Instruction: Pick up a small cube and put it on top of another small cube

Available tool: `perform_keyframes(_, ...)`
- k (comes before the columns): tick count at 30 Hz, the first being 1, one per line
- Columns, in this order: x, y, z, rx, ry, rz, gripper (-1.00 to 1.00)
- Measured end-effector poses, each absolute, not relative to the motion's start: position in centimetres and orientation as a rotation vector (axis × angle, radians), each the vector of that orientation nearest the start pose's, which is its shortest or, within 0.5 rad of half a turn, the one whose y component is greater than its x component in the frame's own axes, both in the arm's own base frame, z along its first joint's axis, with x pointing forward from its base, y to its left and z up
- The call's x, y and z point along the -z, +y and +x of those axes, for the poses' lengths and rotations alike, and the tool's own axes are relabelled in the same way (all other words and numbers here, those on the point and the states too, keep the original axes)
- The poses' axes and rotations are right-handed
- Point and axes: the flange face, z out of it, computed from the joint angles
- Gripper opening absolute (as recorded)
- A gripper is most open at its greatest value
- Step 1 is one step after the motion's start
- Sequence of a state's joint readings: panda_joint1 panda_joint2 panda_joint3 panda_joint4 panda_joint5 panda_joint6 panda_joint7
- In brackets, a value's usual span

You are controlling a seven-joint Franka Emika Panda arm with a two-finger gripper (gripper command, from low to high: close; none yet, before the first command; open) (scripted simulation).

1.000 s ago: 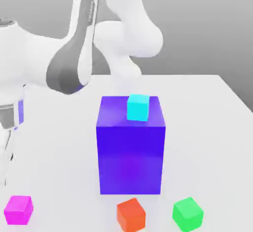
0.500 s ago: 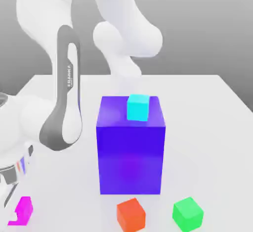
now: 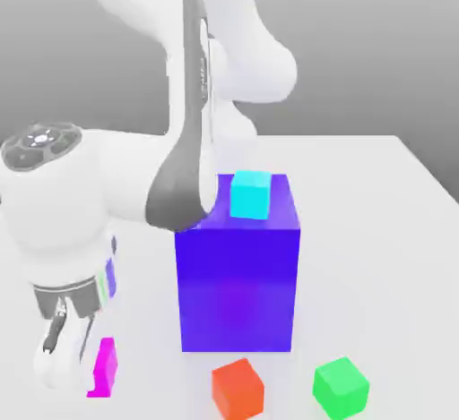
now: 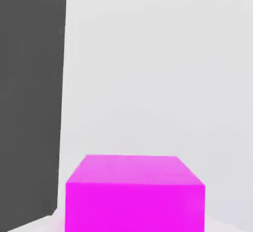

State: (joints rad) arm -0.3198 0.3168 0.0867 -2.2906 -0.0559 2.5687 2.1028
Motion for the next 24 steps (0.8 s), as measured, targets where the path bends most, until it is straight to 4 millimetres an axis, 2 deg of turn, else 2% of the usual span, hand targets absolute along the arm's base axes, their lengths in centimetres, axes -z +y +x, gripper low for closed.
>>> perform_keyframes(4, -21.7, -6.0, 52.4, -0.039, 2.881, -1.346, -1.00)
perform_keyframes(7, -22.4, -0.6, 52.3, -0.035, 2.884, -1.336, -1.00)
perform_keyframes(10, -23.2, 5.2, 51.1, -0.027, 2.892, -1.298, -1.00)
perform_keyframes(14, -24.2, 12.5, 48.5, -0.017, 2.903, -1.244, -1.00)
perform_keyframes(16, -24.2, 14.1, 47.1, -0.005, 2.914, -1.185, -1.00)
perform_keyframes(20, -19.9, 14.6, 46.7, 0.001, 2.919, -1.156, -1.00)
perform_keyframes(21, -18.7, 14.6, 46.6, 0.001, 2.919, -1.156, 1.00)
perform_keyframes(24, -18.7, 14.6, 46.6, 0.001, 2.919, -1.156, 1.00)
